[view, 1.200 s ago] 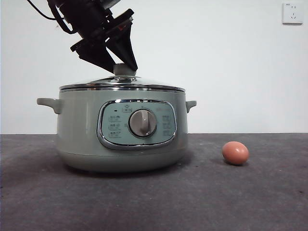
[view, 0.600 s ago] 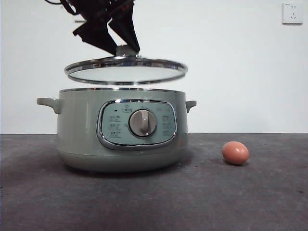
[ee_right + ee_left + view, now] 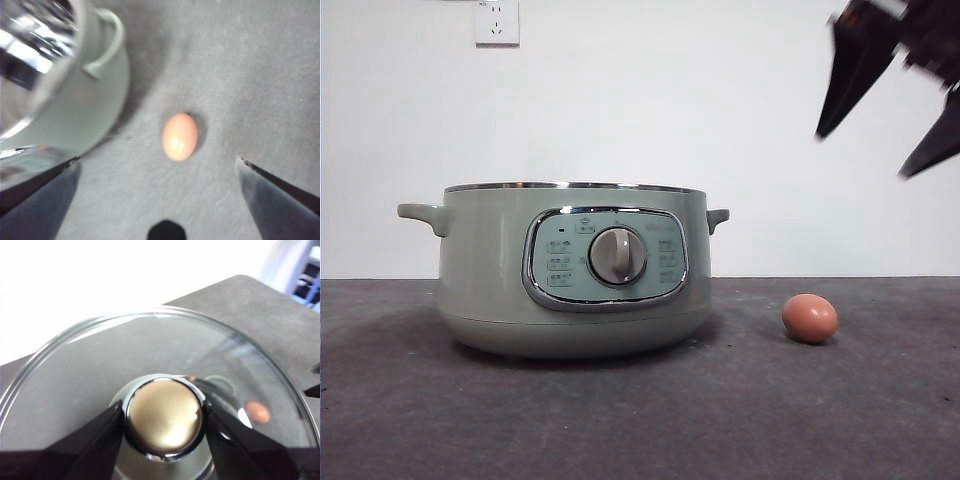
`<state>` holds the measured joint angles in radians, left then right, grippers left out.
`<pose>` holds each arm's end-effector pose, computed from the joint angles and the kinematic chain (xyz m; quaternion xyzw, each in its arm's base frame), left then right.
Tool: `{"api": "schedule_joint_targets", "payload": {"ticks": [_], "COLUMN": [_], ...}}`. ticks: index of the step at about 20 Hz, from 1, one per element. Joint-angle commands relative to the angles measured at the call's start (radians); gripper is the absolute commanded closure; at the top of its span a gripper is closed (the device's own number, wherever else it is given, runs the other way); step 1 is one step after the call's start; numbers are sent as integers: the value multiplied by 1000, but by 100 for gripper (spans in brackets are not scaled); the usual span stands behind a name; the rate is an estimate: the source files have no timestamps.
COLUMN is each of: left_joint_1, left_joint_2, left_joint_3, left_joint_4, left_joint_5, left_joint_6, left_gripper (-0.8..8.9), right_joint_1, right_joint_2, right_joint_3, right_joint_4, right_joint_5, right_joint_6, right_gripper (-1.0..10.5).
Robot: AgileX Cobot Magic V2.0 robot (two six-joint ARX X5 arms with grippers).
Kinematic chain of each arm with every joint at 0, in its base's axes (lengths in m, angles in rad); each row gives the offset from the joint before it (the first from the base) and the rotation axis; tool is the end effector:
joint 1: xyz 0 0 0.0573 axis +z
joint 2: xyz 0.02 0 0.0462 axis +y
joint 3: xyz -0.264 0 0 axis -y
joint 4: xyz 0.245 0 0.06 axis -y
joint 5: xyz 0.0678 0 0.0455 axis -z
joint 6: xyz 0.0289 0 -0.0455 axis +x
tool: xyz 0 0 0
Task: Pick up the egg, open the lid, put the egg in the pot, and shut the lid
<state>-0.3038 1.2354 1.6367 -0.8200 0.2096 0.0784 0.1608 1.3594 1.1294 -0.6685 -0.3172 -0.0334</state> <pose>0.2110 -0.0724 0.4647 0.0469 0.1977 -0.2563 0.9450 0.2712 0.0531 0.2897 0.0193 0.4293 0.2204 0.8756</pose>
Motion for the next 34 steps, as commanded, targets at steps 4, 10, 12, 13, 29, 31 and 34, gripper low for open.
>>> {"api": "schedule_joint_targets", "payload": {"ticks": [4, 10, 12, 13, 29, 31, 34], "left_joint_1": [12, 11, 11, 11, 11, 11, 11], "left_joint_2": [-171, -282, -309, -322, -339, -339, -339], "left_joint_3": [14, 14, 14, 14, 14, 14, 14], "left_joint_4": [-102, -259, -284, -294, -317, -317, -317], "left_joint_5": [-61, -83, -83, -83, -83, -83, -83], "left_joint_6": [-4, -27, -34, -34, -40, -40, -32], "left_gripper": [820, 820, 820, 820, 820, 820, 820], "right_joint_1": [93, 121, 121, 121, 155, 154, 154], "right_joint_2": [187, 346, 375, 388, 441, 433, 374], "right_joint_3": [1, 1, 1, 1, 1, 1, 1], "right_joint_4": [116, 175, 198, 209, 233, 222, 192], "right_joint_5": [143, 226, 228, 228, 212, 212, 212], "right_joint_6": [-5, -22, -22, -19, 8, 9, 12], "right_gripper": [354, 435, 451, 451, 962, 962, 962]}}
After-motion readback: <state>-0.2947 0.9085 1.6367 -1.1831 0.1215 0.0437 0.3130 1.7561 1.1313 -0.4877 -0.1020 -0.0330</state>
